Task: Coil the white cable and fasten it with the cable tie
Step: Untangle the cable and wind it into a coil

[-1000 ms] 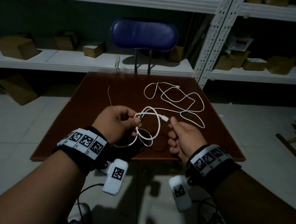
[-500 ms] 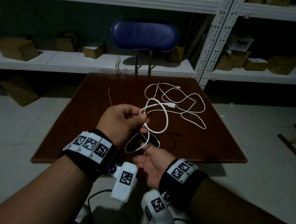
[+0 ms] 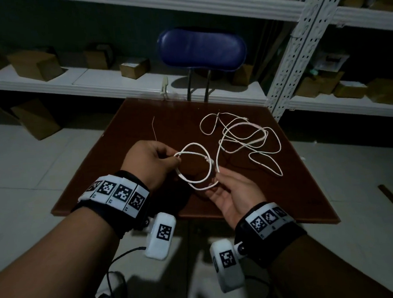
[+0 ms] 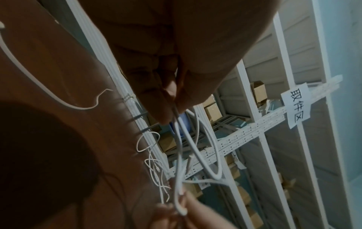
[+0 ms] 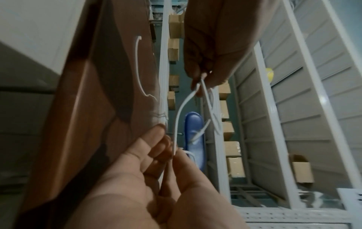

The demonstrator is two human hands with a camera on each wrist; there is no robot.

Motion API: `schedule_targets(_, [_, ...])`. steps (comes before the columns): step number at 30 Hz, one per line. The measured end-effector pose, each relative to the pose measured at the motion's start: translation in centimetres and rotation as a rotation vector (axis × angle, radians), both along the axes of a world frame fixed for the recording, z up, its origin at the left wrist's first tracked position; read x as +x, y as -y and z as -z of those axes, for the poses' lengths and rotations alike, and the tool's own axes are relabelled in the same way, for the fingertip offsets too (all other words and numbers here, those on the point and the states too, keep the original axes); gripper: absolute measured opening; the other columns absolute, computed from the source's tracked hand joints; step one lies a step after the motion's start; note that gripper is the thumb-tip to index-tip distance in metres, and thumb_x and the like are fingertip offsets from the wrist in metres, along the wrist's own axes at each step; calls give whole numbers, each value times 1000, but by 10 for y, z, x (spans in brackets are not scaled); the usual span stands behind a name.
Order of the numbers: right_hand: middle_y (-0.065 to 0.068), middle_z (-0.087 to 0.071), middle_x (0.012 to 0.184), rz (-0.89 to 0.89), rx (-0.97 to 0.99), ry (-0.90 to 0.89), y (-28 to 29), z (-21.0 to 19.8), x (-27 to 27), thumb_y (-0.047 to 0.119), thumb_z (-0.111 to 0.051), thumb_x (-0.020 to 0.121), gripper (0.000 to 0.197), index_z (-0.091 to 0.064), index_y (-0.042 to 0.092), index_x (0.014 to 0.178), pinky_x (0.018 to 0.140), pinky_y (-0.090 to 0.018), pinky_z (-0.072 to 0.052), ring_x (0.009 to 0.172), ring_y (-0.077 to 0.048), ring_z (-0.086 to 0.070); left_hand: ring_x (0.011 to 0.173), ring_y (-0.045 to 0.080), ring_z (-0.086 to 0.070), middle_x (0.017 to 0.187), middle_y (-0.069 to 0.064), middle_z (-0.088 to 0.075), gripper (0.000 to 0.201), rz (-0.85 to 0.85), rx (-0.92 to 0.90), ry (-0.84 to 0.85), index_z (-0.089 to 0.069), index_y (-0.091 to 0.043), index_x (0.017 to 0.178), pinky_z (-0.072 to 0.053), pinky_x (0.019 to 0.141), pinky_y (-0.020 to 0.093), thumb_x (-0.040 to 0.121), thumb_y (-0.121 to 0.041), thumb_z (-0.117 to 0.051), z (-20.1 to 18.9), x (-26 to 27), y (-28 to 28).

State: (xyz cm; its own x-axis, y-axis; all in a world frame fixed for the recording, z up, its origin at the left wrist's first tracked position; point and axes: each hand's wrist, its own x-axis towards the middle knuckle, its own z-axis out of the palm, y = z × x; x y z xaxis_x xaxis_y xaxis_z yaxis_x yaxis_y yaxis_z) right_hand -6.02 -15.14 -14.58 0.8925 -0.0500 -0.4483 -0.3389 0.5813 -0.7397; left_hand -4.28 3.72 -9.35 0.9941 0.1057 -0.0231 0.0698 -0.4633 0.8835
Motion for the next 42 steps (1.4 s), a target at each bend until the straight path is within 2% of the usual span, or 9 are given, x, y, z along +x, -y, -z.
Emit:
schedule_targets(4, [-20, -67, 94, -5, -68, 29, 8, -3, 2, -4, -58, 94, 25, -67, 2, 117, 71, -39, -61, 86, -28, -68, 70, 12, -72, 74, -2, -75, 10, 71, 119, -43, -77, -20, 79, -61, 78, 38, 88, -18, -73, 1, 0, 1])
schedule_targets(7, [-15, -65, 81, -26, -153, 53, 12, -2, 4, -6, -55, 95, 25, -67, 2, 115, 74, -37, -62, 76, -22, -68, 71, 10, -71, 75, -3, -74, 11, 128, 194, -66, -76, -20, 80, -61, 77, 35, 89, -18, -72, 1, -3, 4])
schedule_targets(12, [-15, -74, 90, -83, -259, 91, 12, 2, 3, -6, -56, 94, 18, -68, -2, 108, 82, -36, -60, 80, -20, -73, 72, 7, -70, 75, -6, -74, 11, 169, 230, -74, -76, -22, 78, -60, 78, 33, 89, -20, -73, 2, -4, 8])
schedule_targets(18, [-25, -73, 89, -157, -138, 42, 14, 3, 1, -5, -51, 97, 14, -64, -4, 101, 81, -47, -61, 86, -37, -73, 77, 11, -71, 80, -5, -75, 11, 194, 289, -87, -76, -22, 81, -60, 83, 39, 90, -19, -71, 5, -2, 11])
schedule_targets(22, [-28, -73, 91, -193, -138, 37, 17, -1, 3, 7, -57, 96, 15, -66, -6, 100, 82, -47, -60, 81, -35, -73, 79, 9, -70, 82, -7, -74, 12, 213, 349, -77, -76, -23, 80, -59, 86, 37, 90, -18, -71, 4, -1, 11])
schedule_targets(25, [-21, -74, 92, -291, -243, 84, 19, 0, 2, 13, -67, 93, 19, -68, -3, 102, 83, -42, -60, 81, -25, -74, 78, 7, -68, 81, -9, -73, 18, 240, 387, -78, -73, -29, 75, -58, 85, 34, 90, -19, -71, 4, 0, 11])
schedule_targets(32, [-15, -78, 93, -419, -459, 125, 25, 1, 2, -6, -70, 85, 22, -70, 0, 106, 65, -26, -60, 80, -23, -75, 81, 9, -67, 84, -9, -70, 10, 275, 428, -19, -69, -27, 81, -57, 82, 33, 86, -20, -74, 7, -3, 13])
schedule_targets(38, [-3, -77, 74, -415, -593, 194, 28, -4, 0, -5, -71, 85, 18, -75, 11, 92, 67, -26, -61, 69, -14, -73, 83, 12, -65, 90, -7, -67, 36, 334, 444, 60, -54, -34, 110, -55, 77, 33, 83, -22, -75, 13, -4, 10])
schedule_targets(42, [-7, -78, 80, -453, -736, 252, 30, -5, -2, -1, -72, 85, 21, -77, 18, 94, 76, -36, -62, 71, -20, -72, 95, 10, -66, 110, -9, -69, 67, 502, 499, 52, -43, -45, 143, -52, 88, 28, 89, -16, -68, 18, -6, 10])
